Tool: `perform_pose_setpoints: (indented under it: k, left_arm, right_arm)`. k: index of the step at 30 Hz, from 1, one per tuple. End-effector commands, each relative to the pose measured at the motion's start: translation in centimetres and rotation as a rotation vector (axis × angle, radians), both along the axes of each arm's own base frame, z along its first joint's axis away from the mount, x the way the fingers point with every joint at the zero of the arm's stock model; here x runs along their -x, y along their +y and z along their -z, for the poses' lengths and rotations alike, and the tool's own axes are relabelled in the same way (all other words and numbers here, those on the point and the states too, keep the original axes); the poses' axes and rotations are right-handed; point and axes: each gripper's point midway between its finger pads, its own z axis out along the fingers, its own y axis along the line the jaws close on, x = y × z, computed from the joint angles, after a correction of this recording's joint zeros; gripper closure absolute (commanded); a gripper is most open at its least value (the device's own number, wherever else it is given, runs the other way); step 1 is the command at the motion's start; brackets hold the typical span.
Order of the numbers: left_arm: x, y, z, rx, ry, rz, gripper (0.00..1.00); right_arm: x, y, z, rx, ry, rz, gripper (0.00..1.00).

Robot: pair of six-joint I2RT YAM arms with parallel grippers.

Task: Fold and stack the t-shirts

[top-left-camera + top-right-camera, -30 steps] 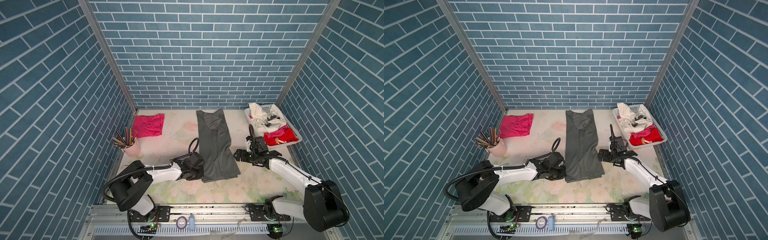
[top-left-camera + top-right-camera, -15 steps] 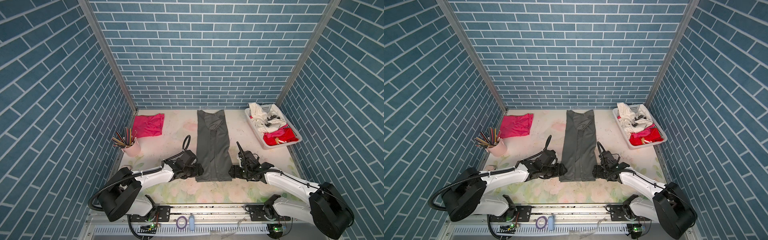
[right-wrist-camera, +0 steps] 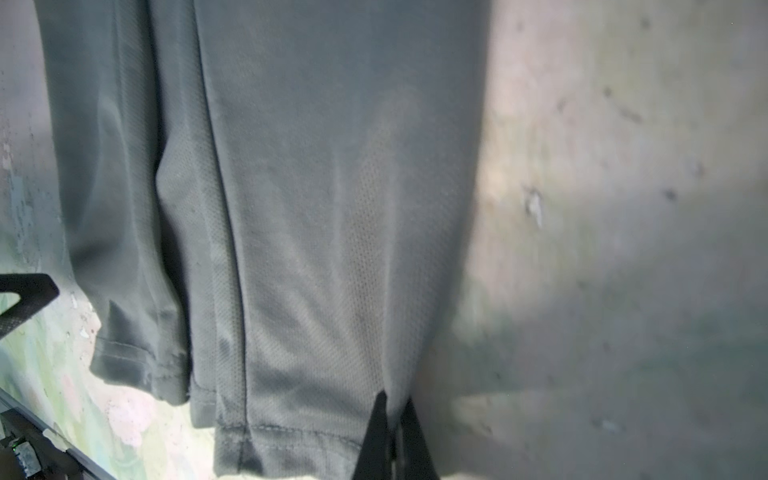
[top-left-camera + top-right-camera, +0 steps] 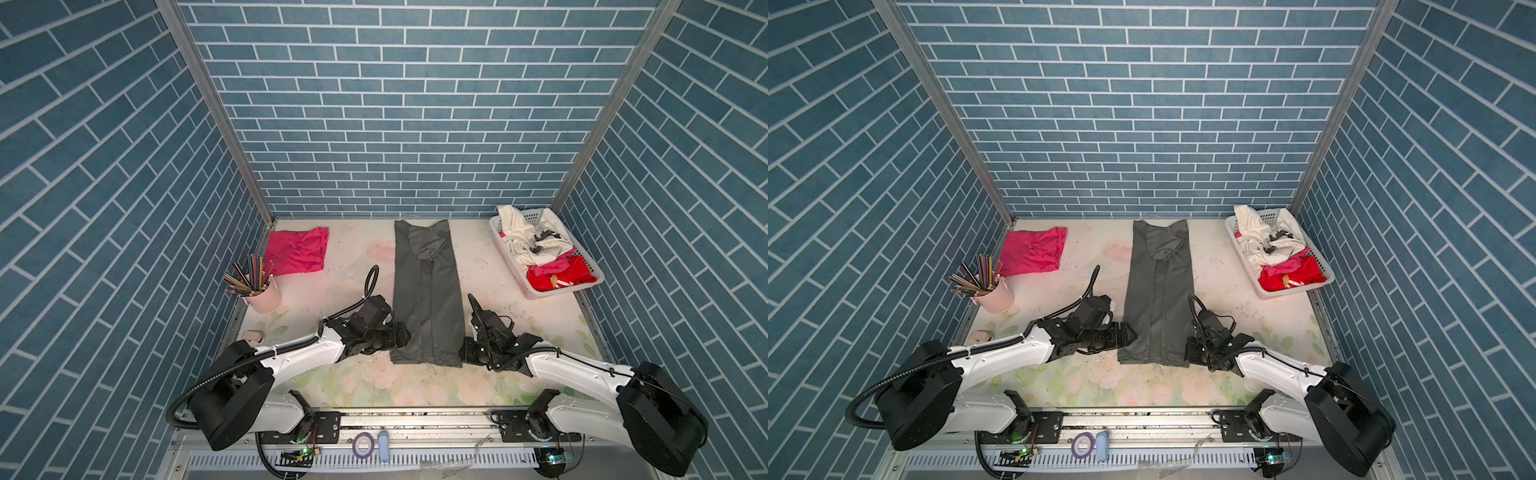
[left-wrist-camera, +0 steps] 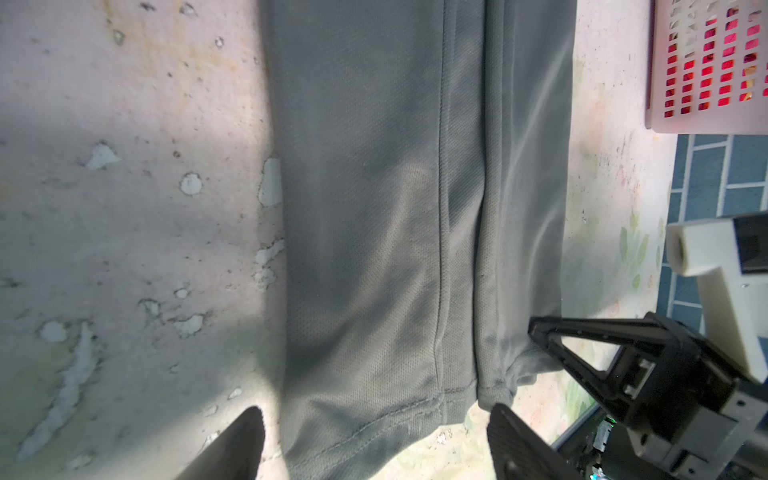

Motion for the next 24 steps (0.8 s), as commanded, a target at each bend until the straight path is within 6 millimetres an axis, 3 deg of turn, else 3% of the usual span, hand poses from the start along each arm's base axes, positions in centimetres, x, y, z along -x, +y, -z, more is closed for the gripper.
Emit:
perform_pose_setpoints:
  k: [1,3,7,10,16,24]
  left_arm:
    - [-0.4,-0.3,-0.1,0.005,-0.005,0.006,0.14]
    - [-0.1,-0.1,0.4,-0.001,0.010,0.012,0.14]
    - [0.9,0.5,1.5,-0.012,0.051,0.025,0.14]
    - [1.6,1.6,2.1,-0.043,0.073,0.029,0.14]
    - [3.4,1.9,3.0,-0.015,0.128,0.057,0.14]
    - [5.3,1.4,4.2,0.015,0.189,0.088,0.26]
  right_arm:
    - [2.1,-2.8,1.1,0.070,0.069,0.094,0.97]
    - [2.3,-3.2,0.9,0.064,0.062,0.105,0.94]
    - [2.2,-3.1,0.3,0.048,0.043,0.099,0.62]
    - [2.0,-3.2,-0.5,0.081,0.053,0.086,0.50]
    - [2.7,-3.3,-0.3,0.120,0.079,0.024,0.39]
    - [3.8,-2.1,0.8,0.012,0.102,-0.009,0.42]
